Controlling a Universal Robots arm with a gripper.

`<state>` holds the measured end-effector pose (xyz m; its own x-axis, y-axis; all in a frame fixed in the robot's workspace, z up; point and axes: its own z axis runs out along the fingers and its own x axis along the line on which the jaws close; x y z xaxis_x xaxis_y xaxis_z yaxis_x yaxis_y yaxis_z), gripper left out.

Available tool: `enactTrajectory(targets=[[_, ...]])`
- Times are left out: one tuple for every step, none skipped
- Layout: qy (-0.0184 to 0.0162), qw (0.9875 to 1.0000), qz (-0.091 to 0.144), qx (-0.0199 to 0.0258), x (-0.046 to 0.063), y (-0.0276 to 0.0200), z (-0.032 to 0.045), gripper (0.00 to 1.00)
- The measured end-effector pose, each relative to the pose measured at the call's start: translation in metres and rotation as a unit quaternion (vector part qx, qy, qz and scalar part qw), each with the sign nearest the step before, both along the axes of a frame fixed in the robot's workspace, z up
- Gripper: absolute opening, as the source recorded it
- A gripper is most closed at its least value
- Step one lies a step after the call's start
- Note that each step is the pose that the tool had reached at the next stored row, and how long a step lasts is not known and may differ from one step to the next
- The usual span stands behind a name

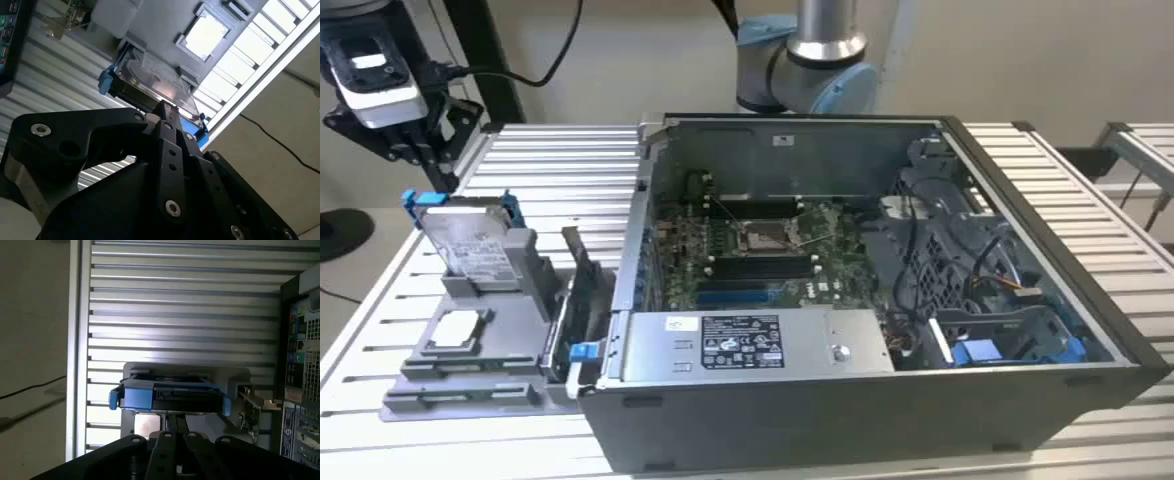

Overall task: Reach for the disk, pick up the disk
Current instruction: 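Reach for the disk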

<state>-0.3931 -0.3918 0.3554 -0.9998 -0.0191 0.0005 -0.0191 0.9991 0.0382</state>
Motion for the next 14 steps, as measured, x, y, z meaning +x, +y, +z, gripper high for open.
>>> enactTrajectory(targets=[[0.0000, 1.0000, 0.000, 0.0000, 0.0000, 0.0000, 0.0000, 0.00], [0.0000, 1.0000, 0.000, 0.0000, 0.0000, 0.0000, 0.0000, 0.00], [0.0000, 1.0000, 0.000, 0.0000, 0.0000, 0.0000, 0.0000, 0.00], [0.0000, 1.0000, 0.000, 0.0000, 0.0000, 0.0000, 0.0000, 0.00], [0.0000, 1.0000, 0.000, 0.0000, 0.0000, 0.0000, 0.0000, 0.00], [0.0000, 1.0000, 0.000, 0.0000, 0.0000, 0.0000, 0.0000, 0.00], [0.0000, 1.0000, 0.000, 0.0000, 0.0000, 0.0000, 0.0000, 0.00], [0.0000, 1.0000, 0.000, 0.0000, 0.0000, 0.0000, 0.0000, 0.00], [0.0000, 1.0000, 0.000, 0.0000, 0.0000, 0.0000, 0.0000, 0.00], [0.0000, 1.0000, 0.000, 0.0000, 0.0000, 0.0000, 0.0000, 0.00], [0.0000, 1.0000, 0.000, 0.0000, 0.0000, 0.0000, 0.0000, 0.00], [0.0000, 1.0000, 0.000, 0.0000, 0.0000, 0.0000, 0.0000, 0.00], [0.0001, 1.0000, 0.000, 0.0000, -0.0001, 0.0000, 0.0000, 0.00], [0.0001, 1.0000, 0.000, -0.0001, -0.0010, 0.0000, 0.0001, 0.00]])
